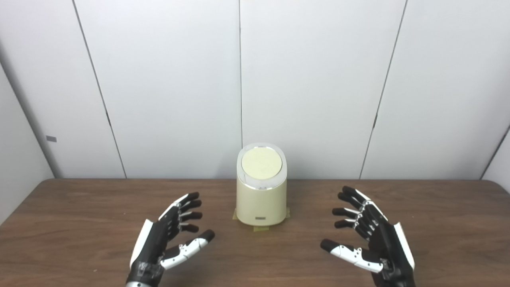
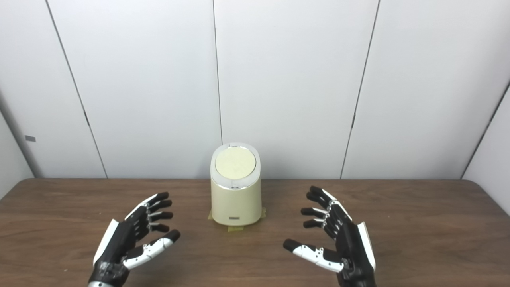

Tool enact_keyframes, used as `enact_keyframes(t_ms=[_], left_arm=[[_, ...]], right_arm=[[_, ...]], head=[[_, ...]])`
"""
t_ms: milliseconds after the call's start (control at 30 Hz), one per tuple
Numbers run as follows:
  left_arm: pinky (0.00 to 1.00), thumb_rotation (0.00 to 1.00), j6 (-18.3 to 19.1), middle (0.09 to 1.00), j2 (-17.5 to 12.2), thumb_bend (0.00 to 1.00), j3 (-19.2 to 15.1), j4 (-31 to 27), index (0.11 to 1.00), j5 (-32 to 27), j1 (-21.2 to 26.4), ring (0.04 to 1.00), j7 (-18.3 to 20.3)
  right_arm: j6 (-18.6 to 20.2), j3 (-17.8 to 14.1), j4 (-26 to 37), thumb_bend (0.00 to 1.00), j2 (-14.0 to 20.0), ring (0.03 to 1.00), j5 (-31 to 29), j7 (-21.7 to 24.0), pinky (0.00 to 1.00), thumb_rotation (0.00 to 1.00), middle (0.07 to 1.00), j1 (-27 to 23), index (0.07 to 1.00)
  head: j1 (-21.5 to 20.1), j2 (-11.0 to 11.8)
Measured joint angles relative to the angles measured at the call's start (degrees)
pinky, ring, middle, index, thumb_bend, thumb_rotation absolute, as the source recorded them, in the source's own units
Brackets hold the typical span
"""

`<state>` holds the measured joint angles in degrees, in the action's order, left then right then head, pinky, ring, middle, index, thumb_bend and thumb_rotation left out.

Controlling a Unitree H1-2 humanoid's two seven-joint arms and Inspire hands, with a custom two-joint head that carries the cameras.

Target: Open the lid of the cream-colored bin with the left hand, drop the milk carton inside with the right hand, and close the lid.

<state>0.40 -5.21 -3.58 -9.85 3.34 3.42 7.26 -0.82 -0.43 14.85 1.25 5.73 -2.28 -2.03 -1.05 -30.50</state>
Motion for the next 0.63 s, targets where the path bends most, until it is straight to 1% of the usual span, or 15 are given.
enact_keyframes(t_ms=[33,100,267,333,433,633], left_arm=[[0.53,0.28,0.22,0.790,0.48,0.69,-0.38,0.00,0.839,-1.63,-0.41,0.703,0.00],[0.53,0.27,0.64,0.779,1.12,0.67,-0.75,0.00,0.832,-4.16,-0.60,0.692,-0.01],[0.58,0.25,0.92,0.792,1.25,0.66,-1.24,-0.16,0.831,-7.47,-0.11,0.728,-0.13],[0.60,0.23,1.03,0.798,1.22,0.64,-1.34,-0.46,0.831,-7.64,-0.02,0.742,-0.35],[0.61,0.22,1.14,0.803,1.23,0.64,-1.33,-0.61,0.828,-7.66,0.03,0.757,-0.71],[0.62,0.23,1.40,0.811,1.22,0.66,-1.26,-0.60,0.830,-7.61,0.38,0.767,-1.10]], right_arm=[[-0.17,-0.10,-0.26,0.75,0.29,0.697,0.27,-0.01,0.57,0.20,0.804,-0.06,0.812],[-0.35,-0.32,-1.02,0.76,0.73,0.700,0.77,-0.06,0.58,0.20,0.805,-0.24,0.817],[-0.30,-0.37,-1.63,0.78,1.64,0.719,1.77,-0.04,0.60,0.23,0.819,-0.39,0.831],[-0.12,-0.32,-1.61,0.77,1.92,0.739,2.13,0.04,0.61,0.23,0.829,-0.50,0.839],[0.29,-0.14,-1.57,0.77,2.14,0.744,2.23,0.32,0.61,0.23,0.834,-0.70,0.840],[0.73,-0.10,-1.51,0.78,2.24,0.752,2.01,0.73,0.63,0.22,0.838,-0.94,0.840]], head=[[-0.09,-0.09],[-0.18,-0.09],[-0.62,-0.26],[-0.62,-0.26],[-0.53,-0.26],[-0.18,-0.35]])
